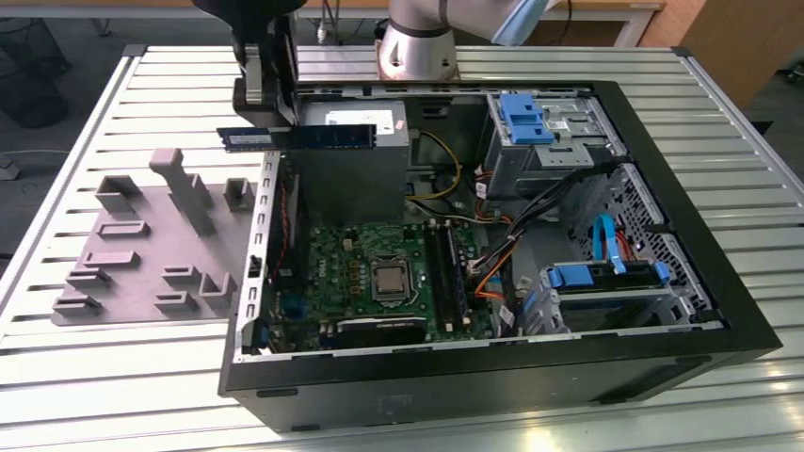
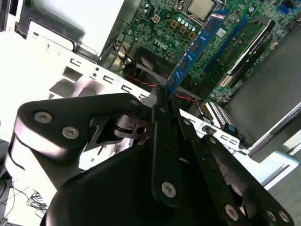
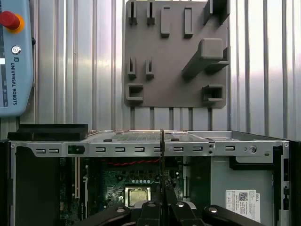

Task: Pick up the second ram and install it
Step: 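Pick up the second ram and move it above second insertion slot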

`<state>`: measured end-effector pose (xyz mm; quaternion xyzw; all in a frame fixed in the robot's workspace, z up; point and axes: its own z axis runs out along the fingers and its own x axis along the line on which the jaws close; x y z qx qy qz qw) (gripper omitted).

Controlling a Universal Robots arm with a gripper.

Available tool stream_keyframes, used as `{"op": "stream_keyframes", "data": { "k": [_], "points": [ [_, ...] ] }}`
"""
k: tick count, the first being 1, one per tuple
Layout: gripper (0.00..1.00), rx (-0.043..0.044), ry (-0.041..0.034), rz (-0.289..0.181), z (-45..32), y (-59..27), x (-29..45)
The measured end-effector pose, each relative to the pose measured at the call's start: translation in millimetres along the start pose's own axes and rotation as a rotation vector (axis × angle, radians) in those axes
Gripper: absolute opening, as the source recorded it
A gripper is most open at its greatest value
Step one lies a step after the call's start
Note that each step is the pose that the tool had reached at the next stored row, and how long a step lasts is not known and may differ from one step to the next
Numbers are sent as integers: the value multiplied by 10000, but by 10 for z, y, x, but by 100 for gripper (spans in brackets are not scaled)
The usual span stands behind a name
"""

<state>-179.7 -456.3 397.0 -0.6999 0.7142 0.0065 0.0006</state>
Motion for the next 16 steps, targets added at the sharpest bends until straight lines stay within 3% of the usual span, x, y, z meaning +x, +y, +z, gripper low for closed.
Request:
{"op": "stream_keyframes", "data": {
  "k": [16],
  "points": [
    [14,0,-1,0,0,-61,-1]
  ]
}}
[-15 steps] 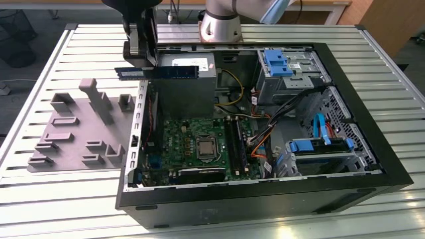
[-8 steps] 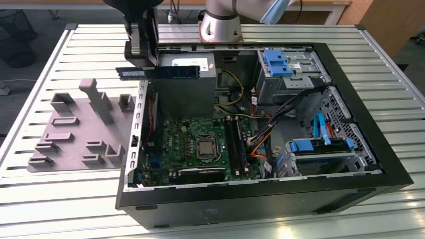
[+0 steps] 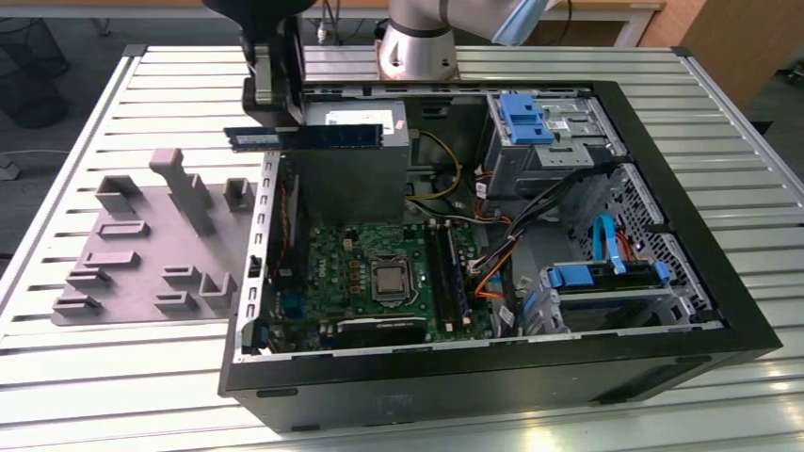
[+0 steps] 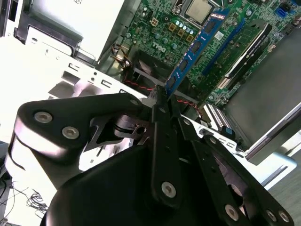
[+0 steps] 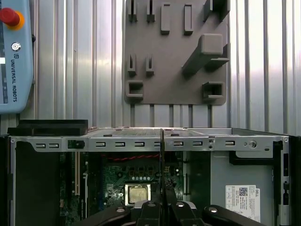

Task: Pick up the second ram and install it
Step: 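Pick up the second ram and move it above second insertion slot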

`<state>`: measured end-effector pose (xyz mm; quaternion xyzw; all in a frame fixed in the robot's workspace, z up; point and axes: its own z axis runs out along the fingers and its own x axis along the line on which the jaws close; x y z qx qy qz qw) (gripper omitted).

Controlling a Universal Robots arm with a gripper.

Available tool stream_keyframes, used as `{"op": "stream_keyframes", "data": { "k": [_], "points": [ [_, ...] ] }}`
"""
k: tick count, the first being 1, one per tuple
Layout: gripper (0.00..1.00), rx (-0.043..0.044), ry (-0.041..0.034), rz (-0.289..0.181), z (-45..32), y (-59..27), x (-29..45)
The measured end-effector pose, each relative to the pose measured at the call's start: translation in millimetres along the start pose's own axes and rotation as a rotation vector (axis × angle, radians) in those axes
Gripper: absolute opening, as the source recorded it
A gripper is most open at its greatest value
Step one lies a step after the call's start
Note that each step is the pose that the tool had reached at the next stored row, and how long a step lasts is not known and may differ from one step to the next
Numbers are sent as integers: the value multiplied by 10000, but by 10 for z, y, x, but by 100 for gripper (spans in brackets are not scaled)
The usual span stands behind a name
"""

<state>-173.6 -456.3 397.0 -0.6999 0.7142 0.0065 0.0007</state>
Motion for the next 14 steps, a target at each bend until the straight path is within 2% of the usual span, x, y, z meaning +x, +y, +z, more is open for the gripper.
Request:
{"op": "stream_keyframes", "data": {
  "k": [2,3,14],
  "points": [
    [14,0,1,0,-1,-10,0],
    [14,1,1,0,-1,-98,-2],
    [14,0,1,0,-1,-108,-2]
  ]
}}
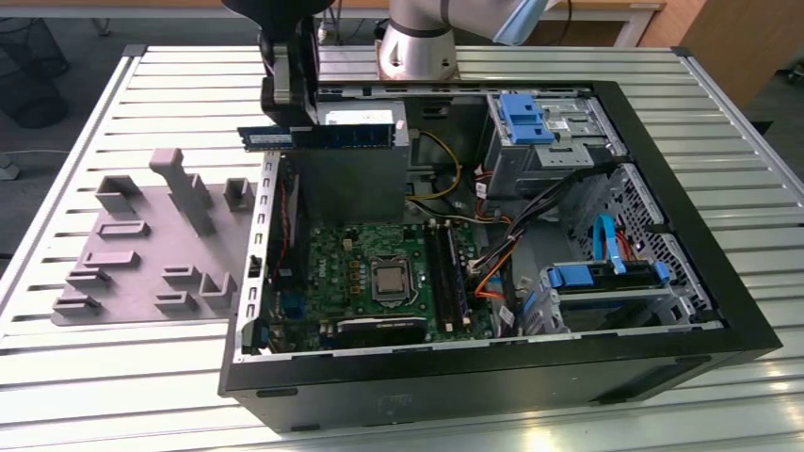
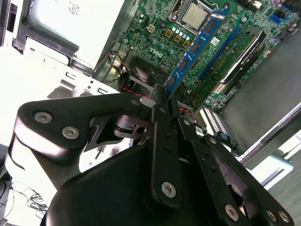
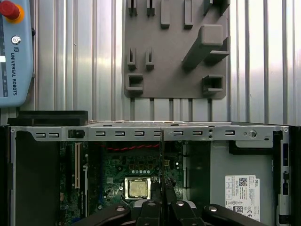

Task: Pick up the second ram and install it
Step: 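Pick up the second ram and move it above second insertion slot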

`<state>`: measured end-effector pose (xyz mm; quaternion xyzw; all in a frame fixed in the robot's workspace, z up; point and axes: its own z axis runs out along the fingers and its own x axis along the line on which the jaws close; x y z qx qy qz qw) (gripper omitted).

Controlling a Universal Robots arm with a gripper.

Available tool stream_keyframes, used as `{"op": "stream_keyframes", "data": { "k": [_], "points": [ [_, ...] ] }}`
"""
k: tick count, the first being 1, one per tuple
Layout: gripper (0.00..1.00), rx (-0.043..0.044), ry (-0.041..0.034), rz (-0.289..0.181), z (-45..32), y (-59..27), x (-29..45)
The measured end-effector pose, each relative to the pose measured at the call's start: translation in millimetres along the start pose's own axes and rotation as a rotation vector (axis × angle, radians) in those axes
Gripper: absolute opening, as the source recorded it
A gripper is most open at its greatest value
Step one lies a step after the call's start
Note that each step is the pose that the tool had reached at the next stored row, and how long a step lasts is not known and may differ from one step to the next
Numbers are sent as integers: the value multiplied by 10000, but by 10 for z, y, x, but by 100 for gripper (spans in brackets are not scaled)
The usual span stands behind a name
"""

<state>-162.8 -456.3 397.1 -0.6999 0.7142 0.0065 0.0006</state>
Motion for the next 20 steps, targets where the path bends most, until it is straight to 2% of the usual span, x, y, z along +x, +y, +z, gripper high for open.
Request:
{"op": "stream_keyframes", "data": {
  "k": [7,20],
  "points": [
    [14,0,0,0,0,-52,-1],
    [14,0,0,0,-1,-91,-2]
  ]
}}
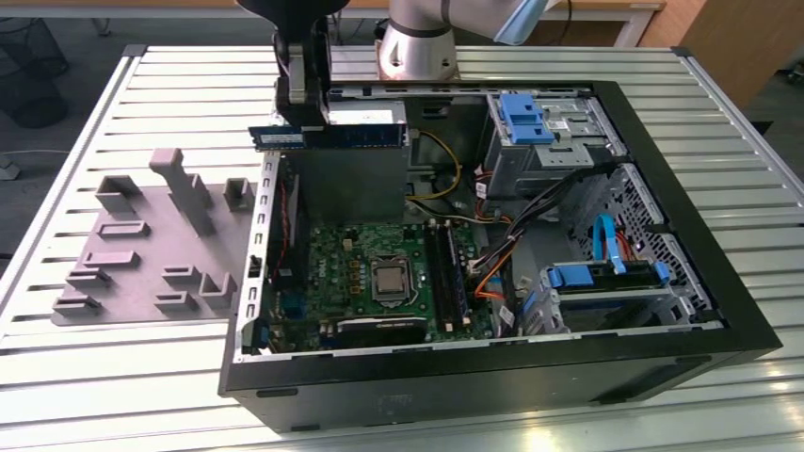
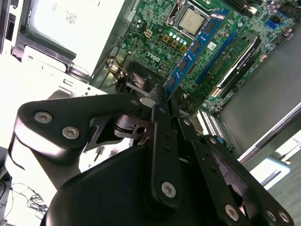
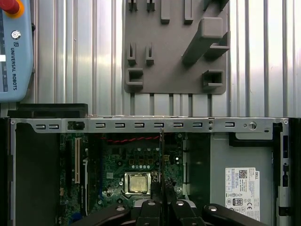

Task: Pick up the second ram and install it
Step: 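Pick up the second ram and move it above second insertion slot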

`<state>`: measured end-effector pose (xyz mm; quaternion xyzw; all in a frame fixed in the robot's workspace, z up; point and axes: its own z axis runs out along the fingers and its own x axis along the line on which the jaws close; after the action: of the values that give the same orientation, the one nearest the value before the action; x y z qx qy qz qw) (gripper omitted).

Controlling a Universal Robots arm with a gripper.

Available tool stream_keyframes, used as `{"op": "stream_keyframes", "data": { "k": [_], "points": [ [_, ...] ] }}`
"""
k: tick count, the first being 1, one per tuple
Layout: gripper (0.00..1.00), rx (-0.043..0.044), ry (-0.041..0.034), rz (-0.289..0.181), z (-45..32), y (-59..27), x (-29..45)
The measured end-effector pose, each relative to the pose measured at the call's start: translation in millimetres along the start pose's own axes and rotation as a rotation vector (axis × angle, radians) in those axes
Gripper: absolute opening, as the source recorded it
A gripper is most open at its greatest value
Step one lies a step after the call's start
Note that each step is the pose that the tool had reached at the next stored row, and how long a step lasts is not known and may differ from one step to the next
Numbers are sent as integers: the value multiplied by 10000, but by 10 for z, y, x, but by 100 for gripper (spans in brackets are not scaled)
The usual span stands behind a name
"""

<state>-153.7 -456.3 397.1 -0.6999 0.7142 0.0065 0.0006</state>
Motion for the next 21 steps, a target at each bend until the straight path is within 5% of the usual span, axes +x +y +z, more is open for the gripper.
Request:
{"op": "stream_keyframes", "data": {
  "k": [10,21],
  "points": [
    [14,1,0,-2,0,-9,0],
    [14,0,0,0,-1,-146,-3]
  ]
}}
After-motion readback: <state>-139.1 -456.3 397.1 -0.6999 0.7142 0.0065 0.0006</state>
